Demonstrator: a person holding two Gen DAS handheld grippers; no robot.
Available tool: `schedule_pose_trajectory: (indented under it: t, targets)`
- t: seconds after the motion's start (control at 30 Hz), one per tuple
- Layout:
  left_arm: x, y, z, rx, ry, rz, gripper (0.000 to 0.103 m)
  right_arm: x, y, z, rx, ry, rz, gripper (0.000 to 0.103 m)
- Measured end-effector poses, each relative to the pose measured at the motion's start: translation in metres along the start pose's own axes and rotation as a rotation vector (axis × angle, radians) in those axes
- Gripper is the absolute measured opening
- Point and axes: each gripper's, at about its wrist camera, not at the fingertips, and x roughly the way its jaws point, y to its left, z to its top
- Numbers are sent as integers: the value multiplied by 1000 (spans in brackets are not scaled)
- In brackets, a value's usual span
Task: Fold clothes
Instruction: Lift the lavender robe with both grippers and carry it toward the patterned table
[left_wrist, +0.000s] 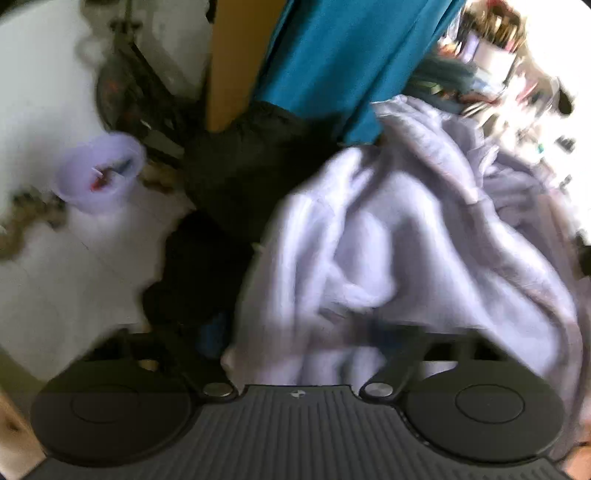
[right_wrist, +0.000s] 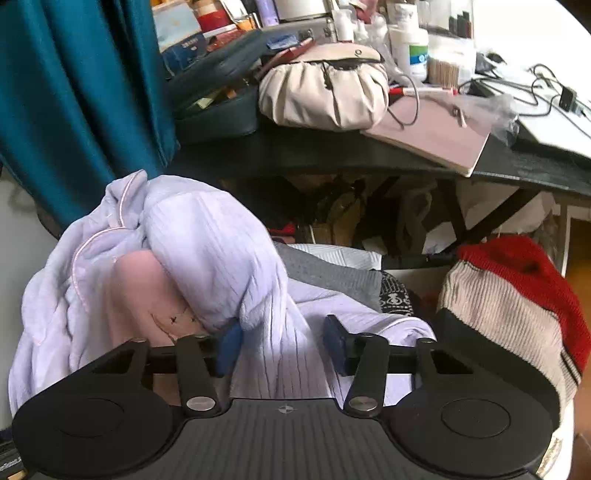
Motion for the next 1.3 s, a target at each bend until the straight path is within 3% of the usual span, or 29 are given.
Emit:
schedule_pose_trajectory:
  t: [0.07, 0.13, 0.2, 0.37, 0.57, 0.7, 0.87, 1.0, 1.13, 1.3]
  targets:
    - [-8, -8, -2, -26, -15, 16, 21, 2, -1, -1, 39, -1, 14, 28]
    - [-29, -30, -7, 28, -93, 75, 17, -3, -6, -1, 103, -12, 30, 17]
    - [-55, -52, -13, 82, -184, 103, 17, -14, -18, 2, 206, -14, 98, 15]
    - [-133, -89, -19, 127, -407, -70, 16, -68, -44, 18, 332, -68, 235, 13]
    - [-211, -124, -13, 130, -633, -270, 15, -164, -70, 28, 350, -296, 359, 12]
    - [-254, -167, -4, 244, -791, -353, 15, -233, -98, 41, 363, -432, 412, 12]
    - [-290, -234, 4, 339, -951, -509, 15, -317, -144, 46, 434, -611, 443, 12]
    - [-305, -294, -2, 390, -1016, -607, 15, -377, -188, 39, 444, -724, 427, 12]
    - [-308, -361, -19, 390, -1024, -659, 15, -428, -251, 29, 465, -790, 385, 12]
    - [-308, -452, -78, 353, -1052, -666, 15, -482, -356, -2, 435, -840, 325, 12]
